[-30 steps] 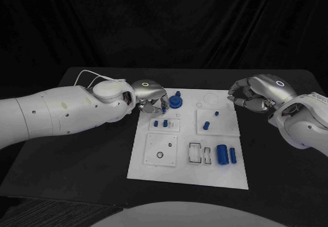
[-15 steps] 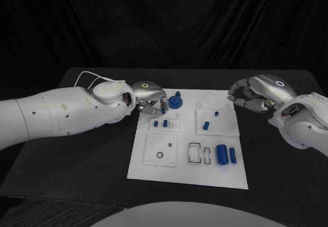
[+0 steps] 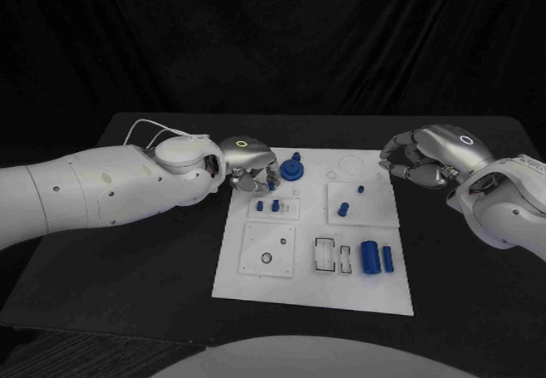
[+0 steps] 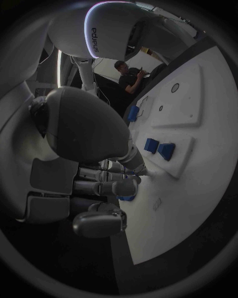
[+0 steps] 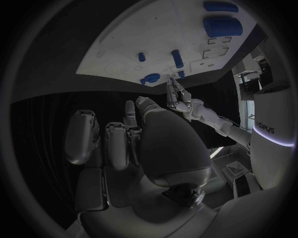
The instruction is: Assemble the parts on the task board
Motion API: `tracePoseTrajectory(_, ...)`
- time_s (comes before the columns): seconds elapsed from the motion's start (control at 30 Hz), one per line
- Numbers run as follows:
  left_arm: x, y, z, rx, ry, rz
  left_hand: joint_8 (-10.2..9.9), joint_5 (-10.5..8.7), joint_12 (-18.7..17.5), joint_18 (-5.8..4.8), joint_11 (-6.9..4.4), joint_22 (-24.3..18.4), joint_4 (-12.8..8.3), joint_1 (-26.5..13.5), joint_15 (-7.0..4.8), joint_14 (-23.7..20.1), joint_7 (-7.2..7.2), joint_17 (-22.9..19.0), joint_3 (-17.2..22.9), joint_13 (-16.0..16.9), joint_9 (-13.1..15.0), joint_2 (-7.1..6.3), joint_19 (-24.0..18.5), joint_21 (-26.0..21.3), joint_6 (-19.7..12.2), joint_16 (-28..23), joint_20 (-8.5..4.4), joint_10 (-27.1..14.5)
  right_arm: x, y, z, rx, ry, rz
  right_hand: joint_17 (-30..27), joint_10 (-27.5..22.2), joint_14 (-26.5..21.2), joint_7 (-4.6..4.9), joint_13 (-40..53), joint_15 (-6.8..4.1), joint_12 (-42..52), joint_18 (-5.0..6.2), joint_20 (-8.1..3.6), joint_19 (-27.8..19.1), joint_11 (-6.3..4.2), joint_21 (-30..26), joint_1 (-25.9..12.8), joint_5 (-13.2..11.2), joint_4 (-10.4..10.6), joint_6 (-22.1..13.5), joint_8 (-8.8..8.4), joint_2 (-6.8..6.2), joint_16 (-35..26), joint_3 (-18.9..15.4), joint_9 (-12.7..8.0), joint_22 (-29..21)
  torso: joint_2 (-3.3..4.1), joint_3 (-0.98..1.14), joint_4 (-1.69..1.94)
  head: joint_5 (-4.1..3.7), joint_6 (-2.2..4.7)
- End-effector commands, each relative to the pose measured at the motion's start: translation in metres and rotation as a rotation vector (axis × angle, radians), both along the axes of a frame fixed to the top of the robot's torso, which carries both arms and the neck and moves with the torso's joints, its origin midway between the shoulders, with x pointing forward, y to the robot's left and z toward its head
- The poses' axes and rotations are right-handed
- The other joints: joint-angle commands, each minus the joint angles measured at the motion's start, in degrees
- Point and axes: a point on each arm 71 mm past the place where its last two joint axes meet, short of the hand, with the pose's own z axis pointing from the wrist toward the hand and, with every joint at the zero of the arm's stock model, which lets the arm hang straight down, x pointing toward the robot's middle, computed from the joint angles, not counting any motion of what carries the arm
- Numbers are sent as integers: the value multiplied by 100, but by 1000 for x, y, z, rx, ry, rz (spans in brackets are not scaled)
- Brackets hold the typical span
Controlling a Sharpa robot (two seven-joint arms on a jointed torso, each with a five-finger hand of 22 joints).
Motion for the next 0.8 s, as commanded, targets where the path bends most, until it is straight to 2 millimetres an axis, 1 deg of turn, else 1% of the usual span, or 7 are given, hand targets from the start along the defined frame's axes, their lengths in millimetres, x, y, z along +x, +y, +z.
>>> tracePoseTrajectory(0.03,-2,-2,-3,9,18,-10,0,33,-36,17,-7,1025,-12,19,6,-38,2,-10,10,-7,-5,-51,-33,-33,42,-36,-6,50,0,-1,-1,-2,5,-15,705,425,431,-2,1247,-40,-16,-18,-34,4,-23,-28,61,20,-2,33,-30,8,-37,23,-6,1001,3,-4,2,3,-1)
tracePoseTrajectory(0.27,-3,-3,-5,13,26,-10,-13,27,-57,22,-8,1018,-18,15,-3,-66,-6,-44,11,-18,-16,-62,-49,-57,23,-58,-6,42,0,-1,-1,-3,8,-17,701,420,430,-5,1238,-43,-25,-16,-35,1,-26,-40,85,23,-25,55,-37,6,-39,36,-3,998,-1,0,3,-3,-1)
tracePoseTrajectory(0.47,-3,-3,-7,14,28,-5,-47,-8,-104,26,-25,1014,-28,0,-28,-99,-46,-60,16,-35,-63,-78,-66,-79,-102,-68,-8,27,0,-1,-1,-3,9,-17,701,420,430,-5,1238,-43,-25,-16,-35,1,-26,-40,85,23,-25,55,-37,6,-39,36,-3,998,-3,0,0,-3,-1)
tracePoseTrajectory(0.63,-2,-4,-7,10,22,-2,-7,-5,-78,22,-41,1019,-46,11,-37,-95,-55,-45,17,-16,-61,-62,-57,-64,-59,-52,-11,86,0,-1,-1,-4,9,-18,709,420,432,-6,1237,-44,-26,-15,-36,-1,-28,-44,94,25,-34,61,-41,2,-33,40,-3,997,1,0,0,-5,-1)
tracePoseTrajectory(0.8,-2,-5,-8,10,22,1,-10,0,-76,26,-45,1014,-62,22,-40,-108,-68,-67,16,-12,-65,-69,-68,-80,-70,-63,-13,92,0,-1,-2,-4,9,-17,709,420,432,-6,1237,-44,-26,-15,-36,-1,-28,-44,94,25,-34,61,-41,2,-33,40,-3,997,0,0,-3,3,-1)
